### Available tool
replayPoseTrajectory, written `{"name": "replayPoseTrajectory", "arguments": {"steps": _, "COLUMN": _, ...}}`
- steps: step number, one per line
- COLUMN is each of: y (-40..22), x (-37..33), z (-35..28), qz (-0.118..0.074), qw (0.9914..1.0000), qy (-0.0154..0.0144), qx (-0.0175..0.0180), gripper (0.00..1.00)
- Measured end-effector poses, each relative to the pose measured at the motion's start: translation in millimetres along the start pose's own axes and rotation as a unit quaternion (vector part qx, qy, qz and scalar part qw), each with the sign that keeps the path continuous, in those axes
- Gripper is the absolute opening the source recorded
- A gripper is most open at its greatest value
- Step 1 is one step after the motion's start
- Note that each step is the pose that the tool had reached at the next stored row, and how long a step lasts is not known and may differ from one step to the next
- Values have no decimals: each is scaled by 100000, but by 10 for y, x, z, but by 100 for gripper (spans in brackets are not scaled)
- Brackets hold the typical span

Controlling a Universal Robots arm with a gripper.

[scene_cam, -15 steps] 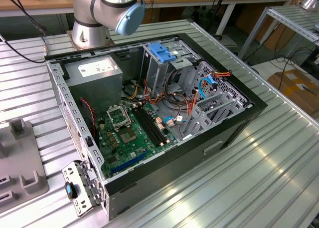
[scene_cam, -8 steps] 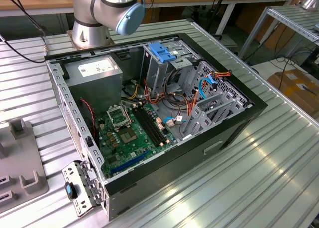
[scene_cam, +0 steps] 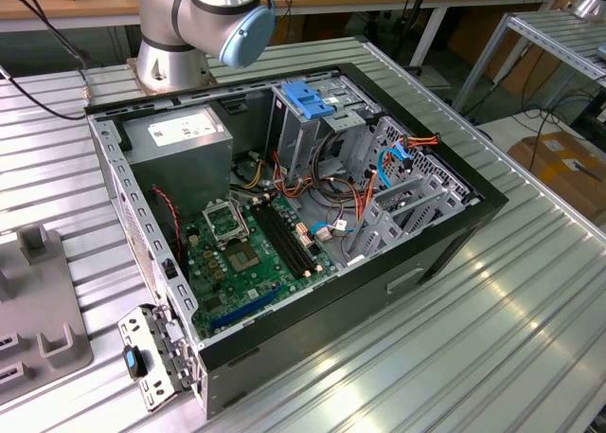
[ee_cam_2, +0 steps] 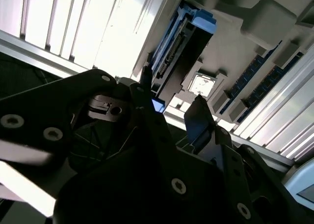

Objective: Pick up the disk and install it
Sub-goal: 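Pick up the disk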

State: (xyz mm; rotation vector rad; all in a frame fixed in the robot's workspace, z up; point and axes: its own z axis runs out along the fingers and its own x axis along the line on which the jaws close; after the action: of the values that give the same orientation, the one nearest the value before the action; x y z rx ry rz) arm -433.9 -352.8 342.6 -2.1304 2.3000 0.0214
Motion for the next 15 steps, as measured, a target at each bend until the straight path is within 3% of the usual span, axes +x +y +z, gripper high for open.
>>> {"name": "replayPoseTrajectory", "arguments": {"steps": 12, "y": -1, "x": 4, "z": 250, "qz": -24, "qw": 100000, "qy": -2, "qx": 4, "gripper": 54}}
{"name": "replayPoseTrajectory", "arguments": {"steps": 13, "y": -1, "x": 5, "z": 302, "qz": -35, "qw": 100000, "qy": 1, "qx": -3, "gripper": 54}}
{"name": "replayPoseTrajectory", "arguments": {"steps": 15, "y": -2, "x": 5, "z": 343, "qz": -38, "qw": 100000, "qy": 0, "qx": 1, "gripper": 54}}
